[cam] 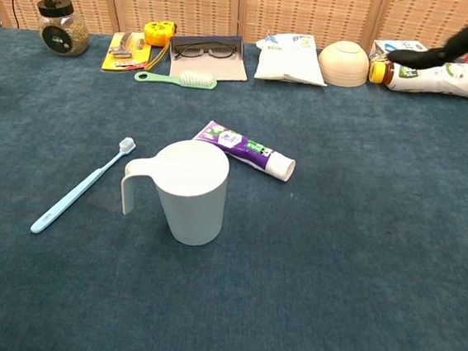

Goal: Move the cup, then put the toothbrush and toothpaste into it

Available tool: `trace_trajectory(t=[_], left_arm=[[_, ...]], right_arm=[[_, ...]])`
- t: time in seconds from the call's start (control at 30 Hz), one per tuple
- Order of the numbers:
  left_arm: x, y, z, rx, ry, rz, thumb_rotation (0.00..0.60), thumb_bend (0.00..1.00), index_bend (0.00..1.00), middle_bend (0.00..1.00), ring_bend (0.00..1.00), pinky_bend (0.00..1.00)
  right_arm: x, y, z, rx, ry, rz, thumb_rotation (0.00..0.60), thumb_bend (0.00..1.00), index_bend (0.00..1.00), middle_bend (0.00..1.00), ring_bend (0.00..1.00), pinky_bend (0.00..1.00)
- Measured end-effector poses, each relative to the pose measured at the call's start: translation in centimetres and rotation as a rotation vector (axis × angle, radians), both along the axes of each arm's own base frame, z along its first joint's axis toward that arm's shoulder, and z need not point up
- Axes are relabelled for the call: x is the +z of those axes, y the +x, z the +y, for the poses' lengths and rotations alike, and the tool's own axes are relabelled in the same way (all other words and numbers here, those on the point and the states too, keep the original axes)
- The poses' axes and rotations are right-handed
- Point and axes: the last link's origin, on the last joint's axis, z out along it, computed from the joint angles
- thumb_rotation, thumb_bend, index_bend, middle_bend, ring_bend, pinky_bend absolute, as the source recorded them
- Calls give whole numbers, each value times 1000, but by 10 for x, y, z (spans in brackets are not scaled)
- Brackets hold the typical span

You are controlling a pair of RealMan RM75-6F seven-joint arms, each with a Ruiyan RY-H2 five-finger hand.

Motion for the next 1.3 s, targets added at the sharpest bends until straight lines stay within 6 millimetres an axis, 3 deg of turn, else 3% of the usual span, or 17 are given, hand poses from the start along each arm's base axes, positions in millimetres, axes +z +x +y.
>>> trace_trajectory(t=[0.13, 0.23, 0.43, 0.53, 0.93, 1.3], left_arm=[[-3, -1, 15, -26, -19, 25, 600, 51, 0, 0, 0, 0], [-8, 2, 27, -61, -47, 32, 600, 51, 0, 0, 0, 0], [-22, 11, 48, -186, -126, 81, 600, 61, 0, 0, 0, 0], [-34, 17, 57, -280, -155, 129, 600, 66, 0, 0, 0, 0], [-92, 34, 102, -602, -231, 300, 600, 85, 0, 0, 0, 0], [-130, 47, 122, -820, -350, 406, 600, 102, 0, 0, 0, 0]], right_arm=[[17, -73, 12, -110, -36, 13, 600, 241, 0, 0, 0, 69], [23, -121, 46, -243, -19, -22, 600, 238, 0, 0, 0, 66], [24, -164, 106, -400, -17, -92, 600, 238, 0, 0, 0, 66], [25, -167, 117, -406, -20, -96, 600, 238, 0, 0, 0, 66], [27, -166, 118, -413, -36, -107, 600, 238, 0, 0, 0, 66], [25, -164, 119, -415, -23, -112, 600, 239, 0, 0, 0, 66]])
